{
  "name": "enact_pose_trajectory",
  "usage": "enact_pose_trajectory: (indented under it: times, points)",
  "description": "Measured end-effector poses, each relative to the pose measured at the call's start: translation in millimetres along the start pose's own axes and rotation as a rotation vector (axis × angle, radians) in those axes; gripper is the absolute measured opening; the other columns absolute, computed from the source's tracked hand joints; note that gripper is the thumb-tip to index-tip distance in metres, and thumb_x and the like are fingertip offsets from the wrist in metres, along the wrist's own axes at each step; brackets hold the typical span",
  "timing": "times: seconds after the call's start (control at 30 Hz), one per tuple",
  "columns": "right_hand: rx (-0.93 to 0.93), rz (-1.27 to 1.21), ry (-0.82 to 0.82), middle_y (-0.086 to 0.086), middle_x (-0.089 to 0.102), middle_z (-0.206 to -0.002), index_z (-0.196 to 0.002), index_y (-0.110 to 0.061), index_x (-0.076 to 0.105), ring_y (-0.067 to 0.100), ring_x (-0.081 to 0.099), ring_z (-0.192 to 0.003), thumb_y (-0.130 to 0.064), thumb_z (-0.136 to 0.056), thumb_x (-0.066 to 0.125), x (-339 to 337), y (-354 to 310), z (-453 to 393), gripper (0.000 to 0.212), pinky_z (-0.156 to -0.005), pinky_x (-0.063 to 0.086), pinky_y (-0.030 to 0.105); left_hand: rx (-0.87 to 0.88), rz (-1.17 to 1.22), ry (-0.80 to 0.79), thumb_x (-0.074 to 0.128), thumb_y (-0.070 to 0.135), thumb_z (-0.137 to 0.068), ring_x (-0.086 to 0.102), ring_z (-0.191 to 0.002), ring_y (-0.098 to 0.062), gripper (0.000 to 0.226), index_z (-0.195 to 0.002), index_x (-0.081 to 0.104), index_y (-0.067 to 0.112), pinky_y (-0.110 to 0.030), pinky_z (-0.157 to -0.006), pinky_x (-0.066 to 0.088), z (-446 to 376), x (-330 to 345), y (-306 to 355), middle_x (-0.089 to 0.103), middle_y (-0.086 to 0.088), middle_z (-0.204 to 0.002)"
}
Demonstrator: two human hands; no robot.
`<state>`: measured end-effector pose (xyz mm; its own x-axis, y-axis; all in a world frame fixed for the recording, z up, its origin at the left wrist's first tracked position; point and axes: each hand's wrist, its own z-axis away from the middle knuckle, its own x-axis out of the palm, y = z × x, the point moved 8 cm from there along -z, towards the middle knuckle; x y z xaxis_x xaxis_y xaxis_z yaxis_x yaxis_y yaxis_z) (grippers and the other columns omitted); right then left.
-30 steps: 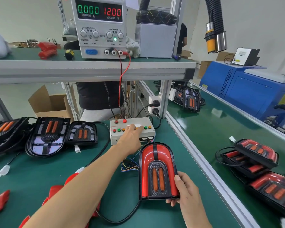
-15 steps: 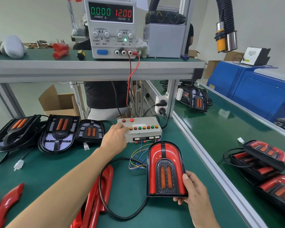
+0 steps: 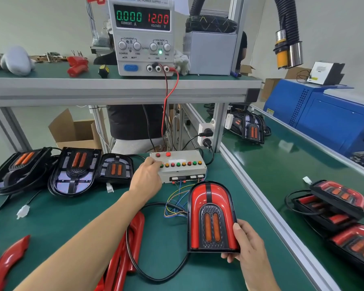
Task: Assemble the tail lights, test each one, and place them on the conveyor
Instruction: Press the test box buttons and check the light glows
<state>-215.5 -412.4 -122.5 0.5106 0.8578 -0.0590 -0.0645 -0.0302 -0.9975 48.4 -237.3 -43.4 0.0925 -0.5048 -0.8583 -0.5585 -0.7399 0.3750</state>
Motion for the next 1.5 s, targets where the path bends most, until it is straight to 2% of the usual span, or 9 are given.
enact_pose_trajectory:
  times: [0.1, 0.2, 0.37, 0.53, 0.7, 0.93, 1.07, 1.23, 1.5]
  points:
    - [0.005, 0.003, 0.001, 0.014, 0.074, -0.082, -0.117, -0.018, 0.063, 0.027, 0.066, -0.059, -0.031, -0.106, 0.043, 0.2, 0.2, -0.3, 0.026, -0.050, 0.054, 0.030, -0.033, -0.041, 0.016, 0.051, -0.005, -0.087, 0.062, -0.103, -0.039, 0.058, -0.143, 0.047, 0.004, -0.041, -0.079, 0.048, -0.5, -2.0, 1.7, 0.061, -0.017, -0.121]
    - [0.006, -0.005, 0.011, 0.015, 0.073, -0.079, -0.117, -0.016, 0.063, 0.028, 0.067, -0.059, -0.032, -0.104, 0.044, -0.2, -0.3, -0.7, 0.027, -0.049, 0.054, 0.029, -0.041, -0.071, 0.011, 0.051, -0.006, -0.084, 0.064, -0.091, -0.041, 0.061, -0.143, 0.039, 0.008, -0.037, -0.064, 0.041, 0.0, -3.8, 3.2, 0.065, -0.016, -0.109]
    - [0.004, -0.020, 0.016, 0.016, 0.073, -0.079, -0.117, -0.017, 0.063, 0.028, 0.067, -0.059, -0.036, -0.101, 0.046, 0.3, -1.4, -0.9, 0.030, -0.049, 0.054, 0.029, 0.024, -0.274, -0.045, 0.057, -0.001, -0.086, 0.067, -0.091, -0.033, 0.075, -0.153, 0.026, 0.013, -0.035, -0.059, 0.040, 2.5, 2.2, 8.9, 0.064, -0.008, -0.116]
    - [0.002, -0.010, 0.009, 0.015, 0.073, -0.080, -0.117, -0.018, 0.063, 0.028, 0.067, -0.060, -0.037, -0.102, 0.044, 0.2, -1.5, -0.2, 0.030, -0.051, 0.054, 0.029, 0.039, -0.321, -0.088, 0.061, 0.003, -0.085, 0.062, -0.102, -0.031, 0.070, -0.149, 0.033, 0.011, -0.035, -0.071, 0.048, 1.8, 11.1, 11.1, 0.054, -0.011, -0.127]
    - [-0.002, -0.008, -0.007, 0.016, 0.073, -0.082, -0.116, -0.017, 0.063, 0.026, 0.065, -0.060, -0.034, -0.105, 0.043, 1.5, -3.4, 1.3, 0.029, -0.051, 0.053, 0.029, -0.025, -0.306, -0.095, 0.062, 0.006, -0.088, 0.056, -0.106, -0.031, 0.050, -0.137, 0.051, 0.012, -0.038, -0.076, 0.050, -0.3, 14.4, 12.0, 0.039, -0.014, -0.139]
    - [0.005, -0.005, -0.012, 0.016, 0.073, -0.082, -0.117, -0.016, 0.063, 0.027, 0.066, -0.061, -0.031, -0.106, 0.042, 1.5, -3.4, 1.3, 0.028, -0.051, 0.053, 0.028, -0.105, -0.188, -0.131, 0.054, 0.005, -0.093, 0.037, -0.132, -0.032, 0.051, -0.144, 0.051, 0.012, -0.037, -0.097, 0.048, -4.6, 19.8, 5.9, 0.037, -0.014, -0.146]
    - [0.011, -0.011, -0.012, 0.016, 0.073, -0.082, -0.116, -0.016, 0.063, 0.026, 0.066, -0.061, -0.033, -0.105, 0.043, 1.8, -3.4, 1.2, 0.029, -0.051, 0.053, 0.027, -0.118, -0.152, -0.102, 0.052, 0.004, -0.092, 0.038, -0.130, -0.033, 0.053, -0.144, 0.051, 0.012, -0.038, -0.095, 0.048, -3.8, 19.9, 5.7, 0.040, -0.015, -0.143]
    - [0.009, -0.003, -0.012, 0.016, 0.073, -0.082, -0.116, -0.017, 0.063, 0.026, 0.066, -0.061, -0.034, -0.105, 0.042, 1.5, -3.3, 2.4, 0.029, -0.052, 0.053, 0.028, -0.094, -0.098, -0.033, 0.054, 0.001, -0.089, 0.046, -0.123, -0.032, 0.053, -0.141, 0.048, 0.007, -0.036, -0.104, 0.040, 0.5, 17.6, 2.2, 0.048, -0.016, -0.139]
    - [0.003, -0.026, -0.007, 0.016, 0.073, -0.081, -0.116, -0.017, 0.063, 0.026, 0.065, -0.059, -0.044, -0.095, 0.046, 2.8, -6.1, 2.9, 0.038, -0.050, 0.052, 0.027, -0.067, -0.123, -0.086, 0.055, 0.000, -0.090, 0.044, -0.128, -0.033, 0.053, -0.142, 0.050, 0.009, -0.036, -0.101, 0.045, -1.9, 14.6, 1.3, 0.040, -0.016, -0.143]
